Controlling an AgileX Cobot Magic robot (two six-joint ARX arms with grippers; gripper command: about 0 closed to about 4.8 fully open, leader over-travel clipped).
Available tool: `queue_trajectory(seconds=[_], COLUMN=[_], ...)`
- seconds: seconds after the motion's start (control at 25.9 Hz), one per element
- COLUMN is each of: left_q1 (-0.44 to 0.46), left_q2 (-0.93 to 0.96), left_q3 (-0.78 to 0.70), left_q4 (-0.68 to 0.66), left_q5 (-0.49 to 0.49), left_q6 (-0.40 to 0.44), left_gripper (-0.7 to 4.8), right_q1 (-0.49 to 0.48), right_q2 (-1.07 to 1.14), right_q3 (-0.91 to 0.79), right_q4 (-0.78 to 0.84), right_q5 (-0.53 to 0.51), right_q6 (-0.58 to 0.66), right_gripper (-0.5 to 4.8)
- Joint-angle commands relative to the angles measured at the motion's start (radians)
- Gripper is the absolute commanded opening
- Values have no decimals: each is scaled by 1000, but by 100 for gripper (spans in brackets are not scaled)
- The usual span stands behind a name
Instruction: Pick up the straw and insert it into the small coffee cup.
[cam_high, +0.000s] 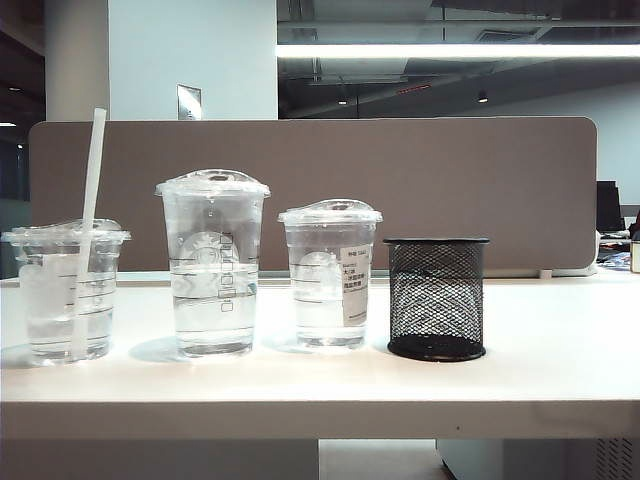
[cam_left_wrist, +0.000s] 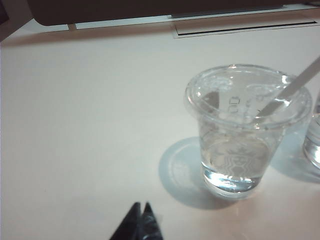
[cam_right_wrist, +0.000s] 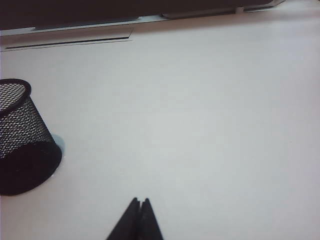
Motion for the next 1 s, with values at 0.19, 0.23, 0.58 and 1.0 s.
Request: queue_trajectory(seconds=[0.19, 0.23, 0.58, 1.0], left_q1=[0, 0, 0, 0], left_q2=[1, 1, 1, 1], left_q3=[-2, -2, -2, -2], left_q4=[5, 5, 5, 5], left_q5=[4, 4, 4, 4], left_q6=[-2, -2, -2, -2], left_gripper=[-5, -5, -5, -5], right_q1=[1, 1, 1, 1], right_q2=[-1, -1, -1, -1], right_q3=[-7, -8, -7, -7], right_q4=[11, 11, 11, 11], right_q5=[26, 25, 24, 24], right_q6=[-111, -111, -111, -110], right_gripper=[-1, -1, -1, -1])
